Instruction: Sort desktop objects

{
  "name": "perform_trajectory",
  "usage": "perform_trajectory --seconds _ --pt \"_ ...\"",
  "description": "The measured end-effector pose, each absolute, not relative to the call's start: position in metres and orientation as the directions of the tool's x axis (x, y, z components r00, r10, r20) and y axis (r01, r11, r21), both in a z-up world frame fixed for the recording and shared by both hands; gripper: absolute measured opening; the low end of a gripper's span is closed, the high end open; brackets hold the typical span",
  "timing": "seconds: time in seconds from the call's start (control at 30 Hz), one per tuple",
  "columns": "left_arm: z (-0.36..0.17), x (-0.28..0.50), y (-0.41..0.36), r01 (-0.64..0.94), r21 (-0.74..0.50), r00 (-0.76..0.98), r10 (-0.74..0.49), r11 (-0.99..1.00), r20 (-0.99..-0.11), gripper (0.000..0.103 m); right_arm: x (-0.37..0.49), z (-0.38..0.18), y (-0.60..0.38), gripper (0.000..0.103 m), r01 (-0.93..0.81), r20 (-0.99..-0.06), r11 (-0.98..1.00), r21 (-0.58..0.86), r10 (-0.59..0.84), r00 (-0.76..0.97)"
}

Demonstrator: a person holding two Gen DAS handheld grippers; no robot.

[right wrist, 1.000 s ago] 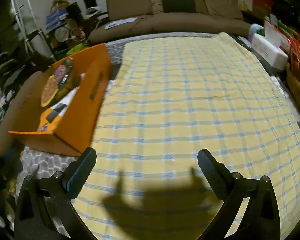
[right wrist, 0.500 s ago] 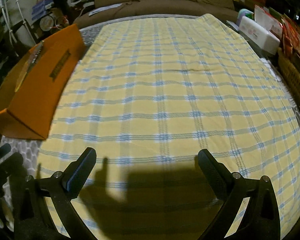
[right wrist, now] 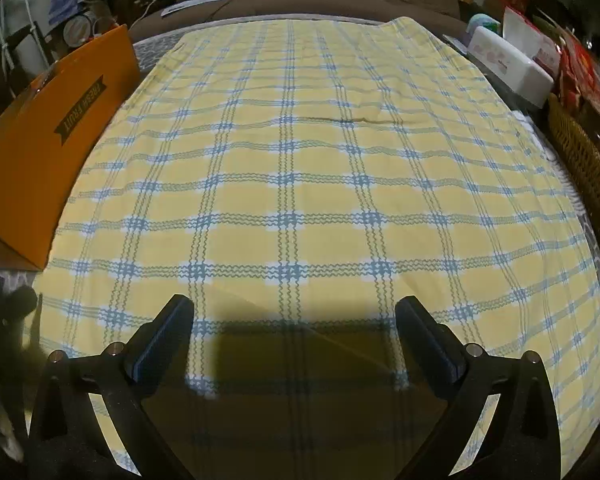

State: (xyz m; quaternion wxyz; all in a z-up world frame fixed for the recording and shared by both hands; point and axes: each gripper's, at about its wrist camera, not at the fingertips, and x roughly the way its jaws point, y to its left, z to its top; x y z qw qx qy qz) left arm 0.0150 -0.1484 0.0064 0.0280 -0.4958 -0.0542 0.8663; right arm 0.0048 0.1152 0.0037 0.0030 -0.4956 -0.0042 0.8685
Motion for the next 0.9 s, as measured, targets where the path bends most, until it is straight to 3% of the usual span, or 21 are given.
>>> perform_trajectory --seconds 0.13,0.3,0.9 --pt "0.001 0.018 -0.137 -0.006 -0.022 -0.524 0.021 -1.0 -0.851 0.103 0.006 0.003 0.114 0.103 0.005 -0.849 -1.0 -0.012 0.008 -0.528" --pt "0.001 0.021 -0.138 0.015 -0.021 -0.538 0.01 -1.0 -0.843 0.103 0.015 0.001 0.114 0.103 0.023 -0.807 -1.0 -0.014 -0.002 -0.59" --pt "0.0 0.02 -0.136 0.004 -0.024 -0.568 0.017 -1.0 -0.823 0.103 0.014 0.002 0.113 0.103 0.023 -0.807 -1.0 -0.019 0.001 -0.59"
